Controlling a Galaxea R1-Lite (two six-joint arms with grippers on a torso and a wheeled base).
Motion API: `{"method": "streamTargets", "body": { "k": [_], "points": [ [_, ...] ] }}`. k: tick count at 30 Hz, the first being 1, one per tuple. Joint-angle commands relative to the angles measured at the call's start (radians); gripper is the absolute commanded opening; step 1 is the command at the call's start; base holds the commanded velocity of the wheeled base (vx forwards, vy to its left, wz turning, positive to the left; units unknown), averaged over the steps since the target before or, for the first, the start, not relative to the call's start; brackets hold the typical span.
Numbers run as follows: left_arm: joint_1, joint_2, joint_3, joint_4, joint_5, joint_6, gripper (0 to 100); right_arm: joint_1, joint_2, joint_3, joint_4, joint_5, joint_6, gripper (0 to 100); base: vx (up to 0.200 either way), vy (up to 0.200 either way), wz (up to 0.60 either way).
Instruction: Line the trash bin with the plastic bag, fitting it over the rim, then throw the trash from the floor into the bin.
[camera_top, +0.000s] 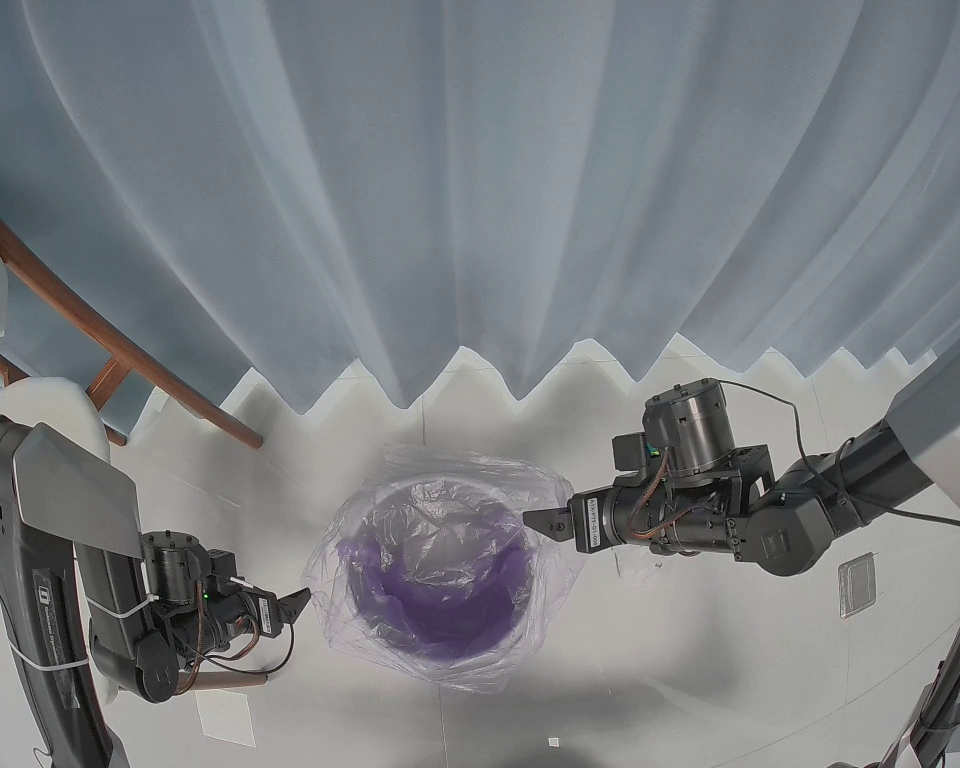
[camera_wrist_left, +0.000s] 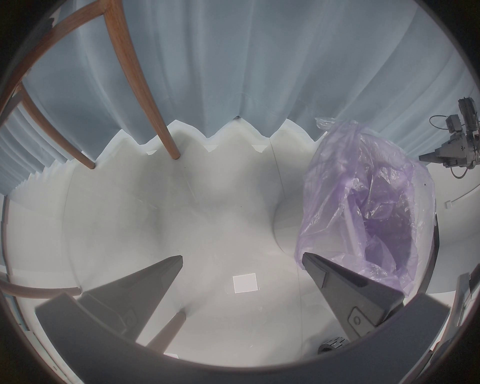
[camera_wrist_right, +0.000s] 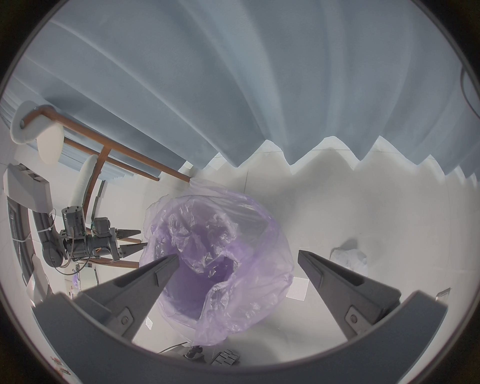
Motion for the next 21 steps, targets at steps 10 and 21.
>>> {"method": "streamTargets", "body": {
  "k": [10,21],
  "points": [
    [-0.014,-0.057,0.004,0.001,0.000,0.001,100,-0.013,0.009,0.049,-0.006,0.003,0.007,0,0.000,0.000,0.00],
    [-0.043,-0.088,0.099,-0.010,-0.004,0.004,100,-0.128,-0.123,0.308,-0.062,0.064,0.006,0,0.000,0.000,0.00]
  ]
}}
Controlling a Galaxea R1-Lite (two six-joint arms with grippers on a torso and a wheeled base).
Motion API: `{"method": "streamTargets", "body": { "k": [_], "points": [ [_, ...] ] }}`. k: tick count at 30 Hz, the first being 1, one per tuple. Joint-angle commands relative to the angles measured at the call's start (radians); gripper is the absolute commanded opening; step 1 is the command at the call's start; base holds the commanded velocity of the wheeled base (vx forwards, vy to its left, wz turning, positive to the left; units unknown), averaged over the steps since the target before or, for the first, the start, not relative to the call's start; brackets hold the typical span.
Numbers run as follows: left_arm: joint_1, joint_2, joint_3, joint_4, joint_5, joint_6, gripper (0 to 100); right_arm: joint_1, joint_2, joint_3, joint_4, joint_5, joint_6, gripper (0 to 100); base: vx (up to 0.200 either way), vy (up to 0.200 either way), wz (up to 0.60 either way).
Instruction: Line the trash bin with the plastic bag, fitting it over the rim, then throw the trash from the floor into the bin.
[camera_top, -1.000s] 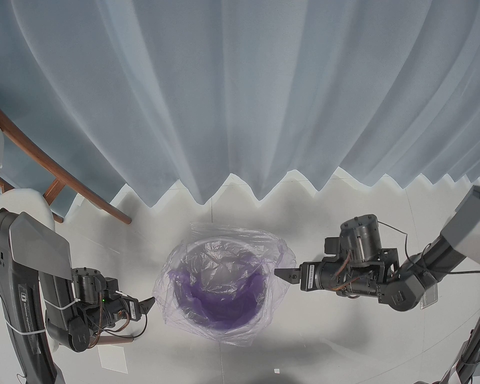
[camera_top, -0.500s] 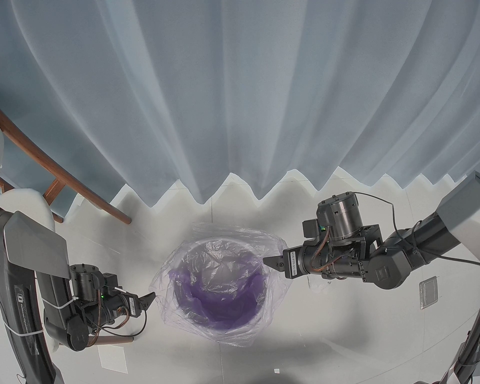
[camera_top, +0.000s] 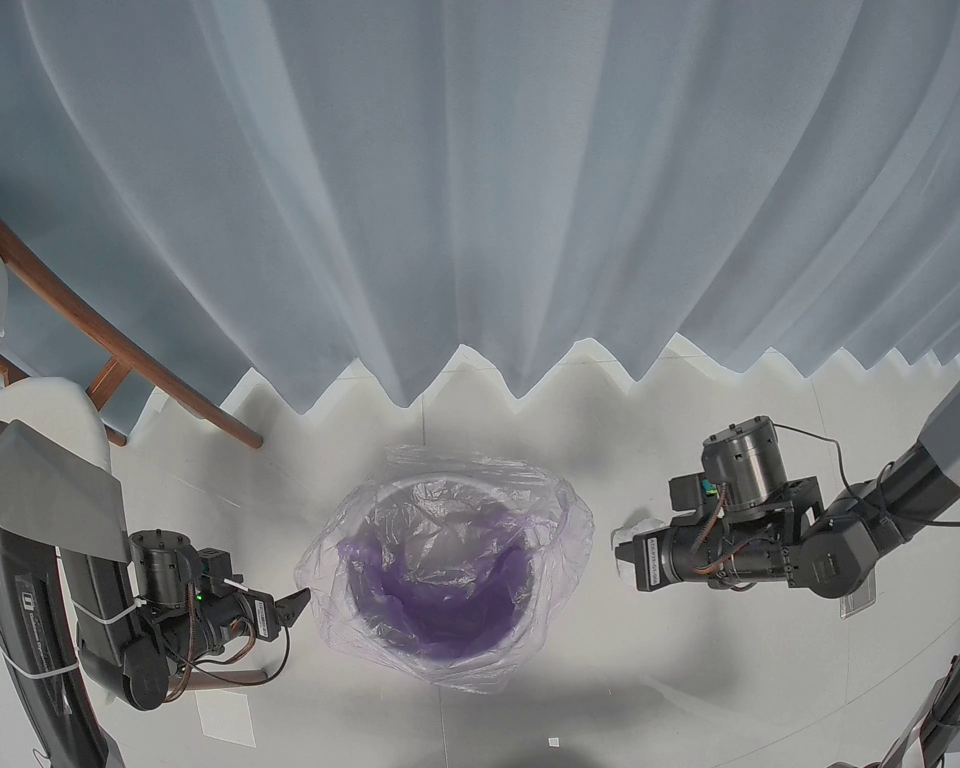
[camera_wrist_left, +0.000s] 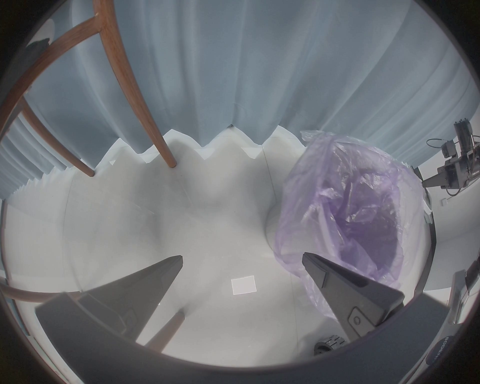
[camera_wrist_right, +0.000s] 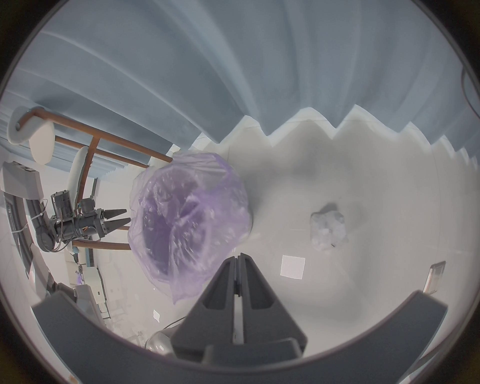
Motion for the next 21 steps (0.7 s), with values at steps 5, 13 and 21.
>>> {"method": "streamTargets", "body": {
  "k": [5,13,21],
  "points": [
    [-0.039,-0.008,0.043,-0.009,0.000,0.016,100,-0.050,0.008,0.135,-0.206,0.009,0.000,0,0.000,0.000,0.00],
    [-0.053,-0.021,0.044,-0.009,0.002,0.025,100,0.032,-0.034,0.097,-0.242,-0.009,-0.009,100,0.000,0.000,0.00],
    [-0.057,-0.022,0.044,-0.008,0.003,0.025,100,0.056,-0.018,0.017,-0.239,-0.068,-0.001,100,0.000,0.000,0.00]
  ]
}}
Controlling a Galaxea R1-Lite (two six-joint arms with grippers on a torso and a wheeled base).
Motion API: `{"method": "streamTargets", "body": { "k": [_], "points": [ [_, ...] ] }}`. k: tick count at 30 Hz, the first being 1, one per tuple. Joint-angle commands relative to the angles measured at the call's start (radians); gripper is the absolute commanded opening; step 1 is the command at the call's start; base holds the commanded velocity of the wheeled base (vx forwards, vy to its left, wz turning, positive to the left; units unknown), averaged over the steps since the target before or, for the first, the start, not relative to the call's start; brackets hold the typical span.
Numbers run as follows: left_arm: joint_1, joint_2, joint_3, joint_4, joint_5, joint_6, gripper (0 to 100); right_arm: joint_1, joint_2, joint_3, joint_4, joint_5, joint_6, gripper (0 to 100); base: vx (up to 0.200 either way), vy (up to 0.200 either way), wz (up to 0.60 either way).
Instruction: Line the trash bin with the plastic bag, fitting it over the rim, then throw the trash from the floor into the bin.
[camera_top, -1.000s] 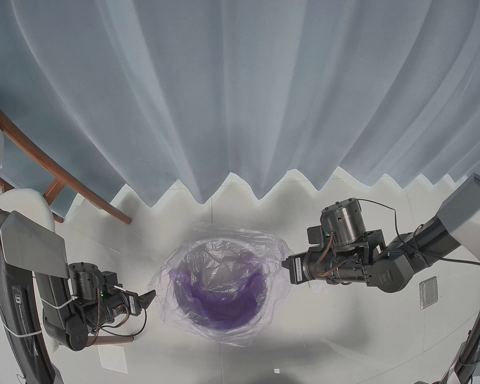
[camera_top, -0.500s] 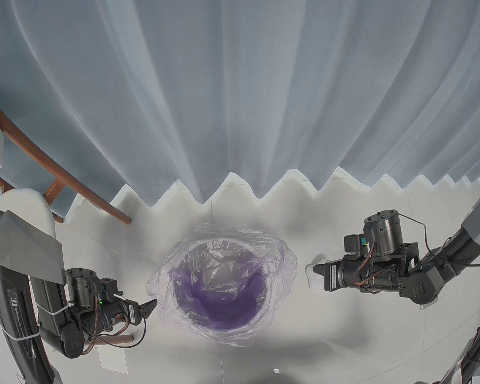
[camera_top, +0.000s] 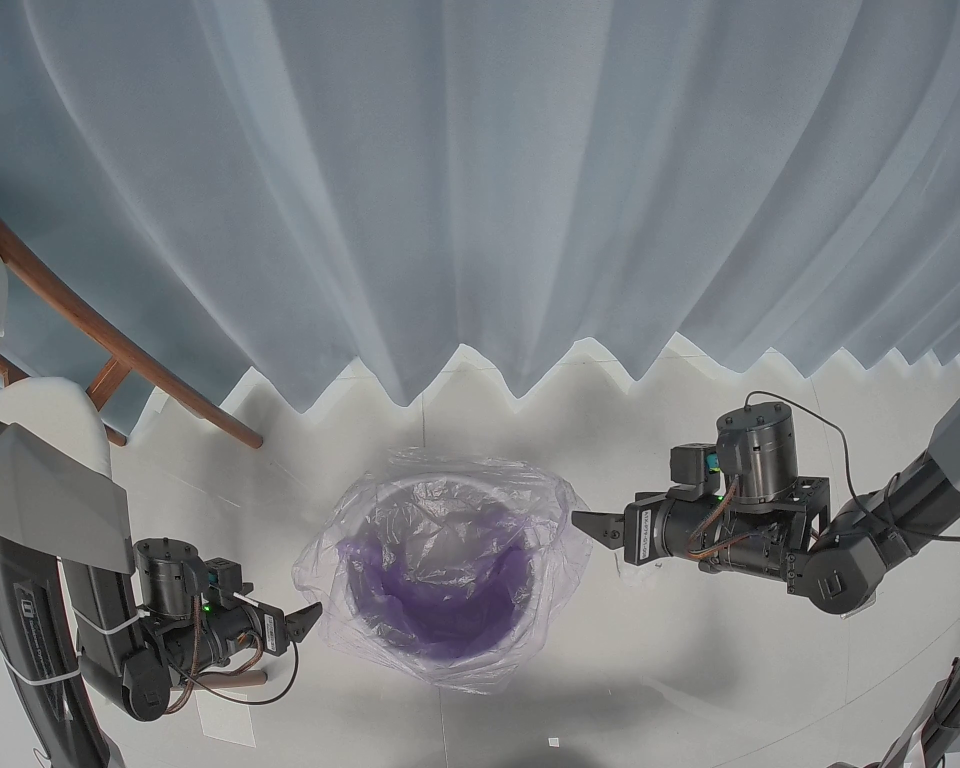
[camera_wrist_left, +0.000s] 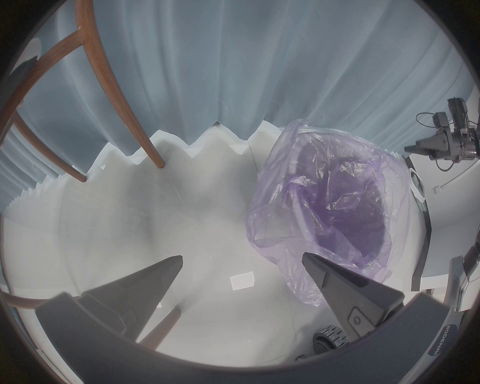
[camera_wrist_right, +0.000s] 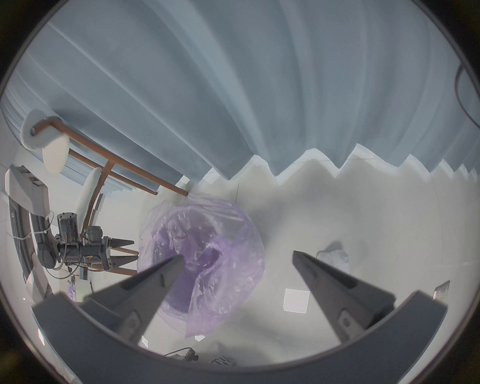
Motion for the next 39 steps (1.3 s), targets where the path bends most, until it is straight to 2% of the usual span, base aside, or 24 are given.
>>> {"method": "streamTargets", "body": {
  "k": [1,11,21,22,31,39],
  "points": [
    [-0.002,-0.001,0.000,-0.002,0.001,-0.001,100,0.027,0.026,-0.035,0.006,-0.004,-0.001,100,0.000,0.000,0.00],
    [-0.003,-0.002,-0.001,0.000,0.005,-0.006,100,0.068,0.182,-0.121,0.009,-0.052,-0.004,100,0.000,0.000,0.00],
    [-0.014,0.013,-0.003,0.001,0.005,-0.001,100,0.076,0.210,-0.056,0.000,-0.053,-0.004,100,0.000,0.000,0.00],
    [-0.014,0.013,-0.001,0.001,0.004,-0.001,100,0.075,0.216,-0.044,-0.005,-0.053,-0.004,0,0.000,0.000,0.00],
    [-0.005,0.019,0.048,0.009,-0.002,0.004,100,0.006,0.204,0.051,-0.082,-0.049,-0.002,0,0.000,0.000,0.00],
    [0.012,0.107,0.080,0.001,0.004,0.002,100,-0.037,0.256,0.184,-0.240,-0.047,-0.002,0,0.000,0.000,0.00]
  ]
}}
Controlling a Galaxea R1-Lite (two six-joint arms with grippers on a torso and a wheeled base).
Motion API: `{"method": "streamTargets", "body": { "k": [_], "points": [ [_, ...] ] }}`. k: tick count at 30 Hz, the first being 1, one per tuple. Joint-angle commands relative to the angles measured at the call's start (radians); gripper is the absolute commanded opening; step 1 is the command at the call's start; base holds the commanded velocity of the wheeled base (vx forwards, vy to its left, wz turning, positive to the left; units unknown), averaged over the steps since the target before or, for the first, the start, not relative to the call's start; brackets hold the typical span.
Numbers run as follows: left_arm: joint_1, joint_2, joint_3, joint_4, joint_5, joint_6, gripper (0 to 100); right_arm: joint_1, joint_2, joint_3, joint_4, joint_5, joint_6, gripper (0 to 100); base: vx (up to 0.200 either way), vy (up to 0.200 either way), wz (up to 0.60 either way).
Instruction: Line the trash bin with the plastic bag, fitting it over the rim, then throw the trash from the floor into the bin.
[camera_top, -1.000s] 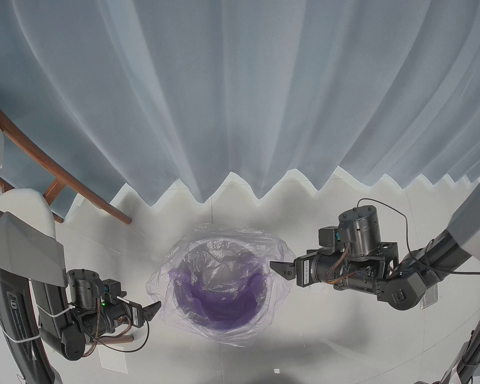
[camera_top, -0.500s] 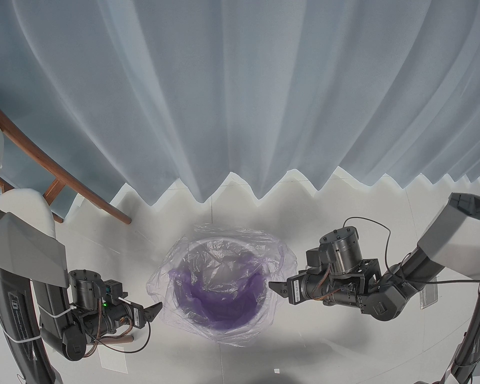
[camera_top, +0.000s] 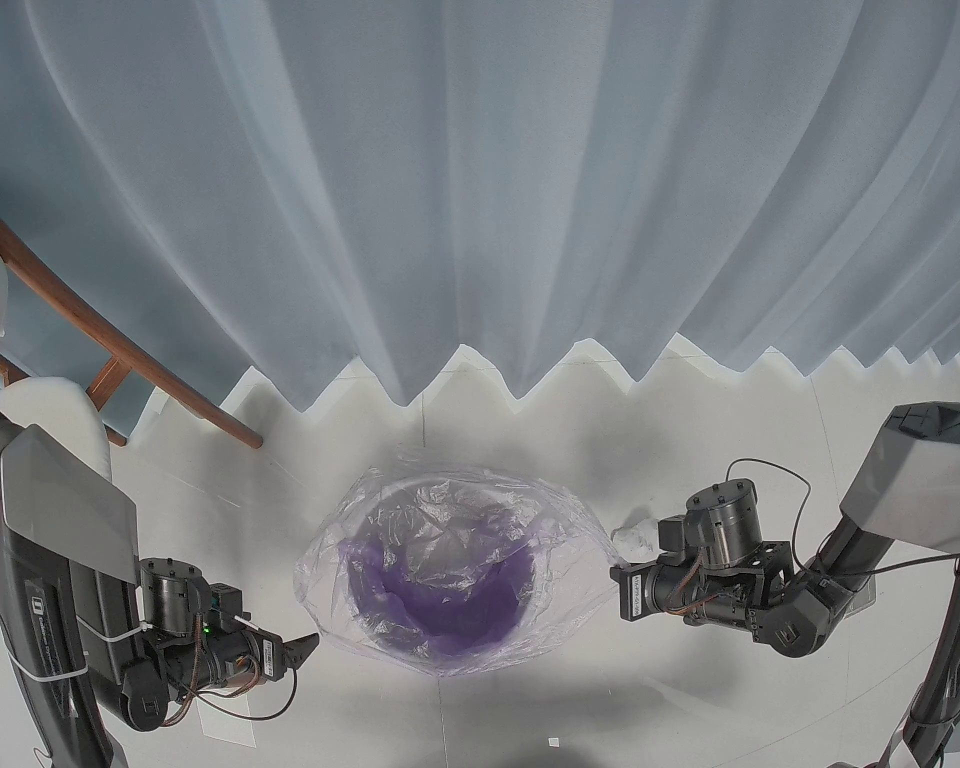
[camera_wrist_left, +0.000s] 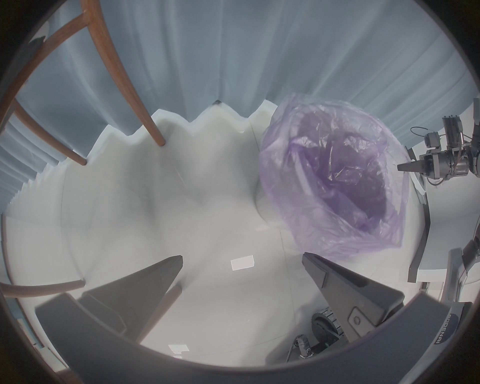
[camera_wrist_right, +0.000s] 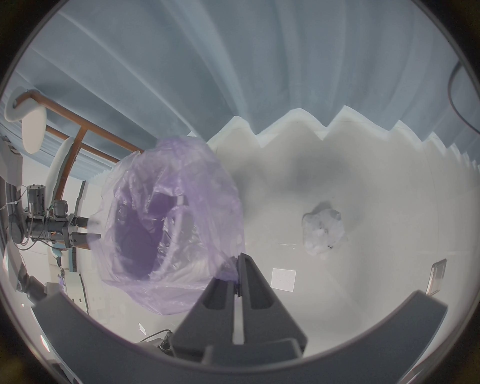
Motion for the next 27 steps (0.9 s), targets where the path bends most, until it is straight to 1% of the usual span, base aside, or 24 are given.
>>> {"method": "streamTargets", "body": {
  "k": [1,5,9,11,12,13,14,16,18,20,23,24,27],
  "points": [
    [0.007,0.073,0.011,-0.005,0.005,-0.002,100,-0.018,0.058,0.054,-0.060,0.000,0.001,0,0.000,0.000,0.00],
    [-0.002,0.095,-0.007,-0.004,0.008,-0.004,100,-0.011,0.116,0.029,-0.132,0.000,-0.002,0,0.000,0.000,0.00],
    [-0.005,0.081,0.001,-0.004,0.007,0.001,100,-0.003,0.151,0.005,-0.139,-0.001,-0.003,0,0.000,0.000,0.00],
    [0.000,0.015,0.022,-0.007,-0.002,0.004,100,0.002,0.182,-0.015,-0.142,-0.001,0.000,0,0.000,0.000,0.00],
    [0.000,0.015,0.022,-0.007,-0.002,0.004,100,0.002,0.182,-0.015,-0.142,-0.001,0.000,0,0.000,0.000,0.00],
    [0.003,-0.055,0.022,-0.010,-0.028,0.002,100,0.003,0.193,-0.032,-0.142,-0.001,0.000,0,0.000,0.000,0.00],
    [0.001,-0.078,0.022,-0.014,-0.054,-0.001,100,0.003,0.197,-0.037,-0.142,-0.003,0.001,0,0.000,0.000,0.00],
    [0.001,-0.157,0.022,-0.036,-0.163,-0.010,100,0.005,0.211,-0.054,-0.142,-0.003,0.003,0,0.000,0.000,0.00],
    [0.004,-0.201,0.022,-0.037,-0.231,-0.013,100,0.009,0.216,-0.060,-0.142,-0.003,0.004,0,0.000,0.000,0.00],
    [0.003,-0.238,0.022,-0.033,-0.260,-0.027,100,0.019,0.216,-0.058,-0.142,-0.003,0.006,0,0.000,0.000,0.00],
    [-0.010,-0.262,0.022,-0.024,-0.260,-0.064,100,0.020,0.214,-0.055,-0.142,-0.003,0.006,0,0.000,0.000,0.00],
    [-0.025,-0.270,0.022,-0.007,-0.254,-0.087,100,0.022,0.214,-0.052,-0.142,-0.003,0.007,0,0.000,0.000,0.00],
    [-0.060,-0.262,0.022,0.012,-0.226,-0.116,100,0.023,0.211,-0.052,-0.143,-0.003,0.007,0,0.000,0.000,0.00]
  ]
}}
